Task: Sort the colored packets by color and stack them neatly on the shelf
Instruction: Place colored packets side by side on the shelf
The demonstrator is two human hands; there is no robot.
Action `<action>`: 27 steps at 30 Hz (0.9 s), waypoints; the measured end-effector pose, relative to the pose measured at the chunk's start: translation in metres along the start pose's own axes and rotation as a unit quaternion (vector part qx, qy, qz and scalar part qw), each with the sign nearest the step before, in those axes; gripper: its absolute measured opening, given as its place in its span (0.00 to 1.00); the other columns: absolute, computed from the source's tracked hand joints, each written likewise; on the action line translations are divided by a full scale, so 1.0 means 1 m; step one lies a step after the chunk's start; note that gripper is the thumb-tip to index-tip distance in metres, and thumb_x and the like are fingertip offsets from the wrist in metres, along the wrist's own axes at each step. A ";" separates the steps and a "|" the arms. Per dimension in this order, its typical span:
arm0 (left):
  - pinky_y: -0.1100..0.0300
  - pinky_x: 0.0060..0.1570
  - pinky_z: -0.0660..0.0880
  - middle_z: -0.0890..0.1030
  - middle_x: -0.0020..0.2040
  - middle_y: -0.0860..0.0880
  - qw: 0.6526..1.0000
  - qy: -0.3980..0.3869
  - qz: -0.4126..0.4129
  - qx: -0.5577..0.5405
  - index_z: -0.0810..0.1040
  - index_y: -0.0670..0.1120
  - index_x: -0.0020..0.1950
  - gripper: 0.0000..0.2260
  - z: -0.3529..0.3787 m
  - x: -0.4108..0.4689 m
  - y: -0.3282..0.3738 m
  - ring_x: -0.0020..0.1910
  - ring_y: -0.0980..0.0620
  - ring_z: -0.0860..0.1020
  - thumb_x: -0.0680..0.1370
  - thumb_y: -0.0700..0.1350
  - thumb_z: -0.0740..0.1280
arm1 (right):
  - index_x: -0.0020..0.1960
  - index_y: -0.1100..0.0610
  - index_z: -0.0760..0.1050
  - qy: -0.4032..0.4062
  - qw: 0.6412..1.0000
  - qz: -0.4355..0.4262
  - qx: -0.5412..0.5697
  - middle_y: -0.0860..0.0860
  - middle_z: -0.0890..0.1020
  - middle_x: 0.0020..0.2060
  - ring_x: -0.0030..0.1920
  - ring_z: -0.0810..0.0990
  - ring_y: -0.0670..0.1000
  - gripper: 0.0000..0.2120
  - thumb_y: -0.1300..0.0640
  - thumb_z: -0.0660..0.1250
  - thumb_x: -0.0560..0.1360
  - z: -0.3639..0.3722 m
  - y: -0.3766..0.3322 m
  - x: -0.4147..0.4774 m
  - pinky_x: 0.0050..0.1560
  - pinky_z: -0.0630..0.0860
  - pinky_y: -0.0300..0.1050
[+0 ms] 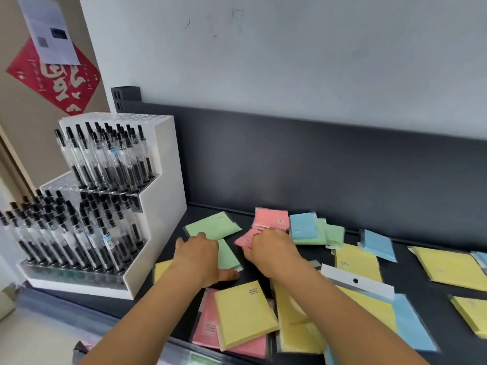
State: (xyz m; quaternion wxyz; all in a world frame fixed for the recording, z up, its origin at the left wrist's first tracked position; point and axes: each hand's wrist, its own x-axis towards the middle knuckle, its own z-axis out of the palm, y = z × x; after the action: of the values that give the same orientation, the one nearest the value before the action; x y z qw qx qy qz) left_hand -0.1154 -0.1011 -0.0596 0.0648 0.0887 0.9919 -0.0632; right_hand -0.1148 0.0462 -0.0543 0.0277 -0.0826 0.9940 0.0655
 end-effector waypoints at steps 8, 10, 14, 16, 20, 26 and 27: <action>0.61 0.43 0.71 0.76 0.46 0.49 0.998 -0.032 -0.038 -0.028 0.76 0.46 0.54 0.30 -0.015 0.007 0.009 0.42 0.51 0.72 0.65 0.69 0.67 | 0.65 0.60 0.70 -0.018 0.998 -0.056 -0.036 0.58 0.75 0.54 0.55 0.75 0.59 0.16 0.59 0.59 0.78 -0.010 0.011 0.015 0.42 0.71 0.47; 0.61 0.43 0.71 0.77 0.47 0.49 0.998 -0.042 -0.038 -0.024 0.76 0.46 0.56 0.30 -0.017 0.008 0.010 0.42 0.51 0.72 0.67 0.68 0.66 | 0.63 0.61 0.72 -0.012 0.999 -0.034 -0.029 0.57 0.77 0.54 0.54 0.75 0.58 0.15 0.58 0.58 0.78 -0.010 0.016 0.020 0.43 0.72 0.47; 0.61 0.38 0.68 0.75 0.45 0.48 0.997 -0.070 -0.019 -0.037 0.74 0.46 0.48 0.22 -0.022 0.011 0.005 0.42 0.50 0.72 0.73 0.65 0.61 | 0.60 0.59 0.73 0.008 0.999 -0.036 -0.016 0.57 0.78 0.53 0.52 0.76 0.57 0.12 0.58 0.58 0.79 -0.007 0.019 0.020 0.43 0.72 0.47; 0.61 0.36 0.65 0.72 0.40 0.48 0.997 -0.060 -0.011 -0.054 0.71 0.46 0.43 0.21 -0.022 0.011 0.003 0.40 0.50 0.71 0.76 0.64 0.55 | 0.59 0.59 0.73 0.022 0.999 -0.038 -0.008 0.57 0.78 0.53 0.52 0.76 0.57 0.12 0.58 0.58 0.79 -0.006 0.020 0.017 0.43 0.72 0.47; 0.58 0.44 0.70 0.79 0.47 0.44 1.000 0.025 0.002 -0.017 0.76 0.44 0.49 0.23 -0.016 0.008 0.002 0.48 0.46 0.77 0.79 0.60 0.51 | 0.60 0.58 0.74 0.026 1.000 -0.010 0.014 0.56 0.78 0.52 0.53 0.76 0.57 0.12 0.57 0.58 0.79 -0.005 0.017 0.016 0.43 0.70 0.46; 0.60 0.43 0.70 0.76 0.56 0.45 0.999 0.007 0.049 0.016 0.72 0.44 0.58 0.11 -0.005 0.004 -0.002 0.54 0.47 0.76 0.77 0.42 0.60 | 0.58 0.58 0.74 0.026 0.998 0.028 0.041 0.56 0.79 0.52 0.52 0.76 0.57 0.12 0.55 0.58 0.80 -0.005 0.013 0.013 0.42 0.69 0.46; 0.60 0.43 0.70 0.76 0.57 0.45 0.998 0.008 0.052 0.014 0.71 0.44 0.58 0.11 -0.004 0.005 -0.003 0.55 0.47 0.76 0.77 0.40 0.60 | 0.58 0.58 0.74 0.027 0.998 0.031 0.045 0.56 0.79 0.51 0.50 0.76 0.57 0.12 0.54 0.57 0.80 -0.005 0.014 0.012 0.42 0.68 0.46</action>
State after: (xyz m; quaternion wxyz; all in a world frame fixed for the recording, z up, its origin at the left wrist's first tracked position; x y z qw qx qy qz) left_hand -0.1211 -0.1032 -0.0563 0.0589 0.1420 0.9854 -0.0733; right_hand -0.1293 0.0571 -0.0485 0.0024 -0.0518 0.9985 0.0193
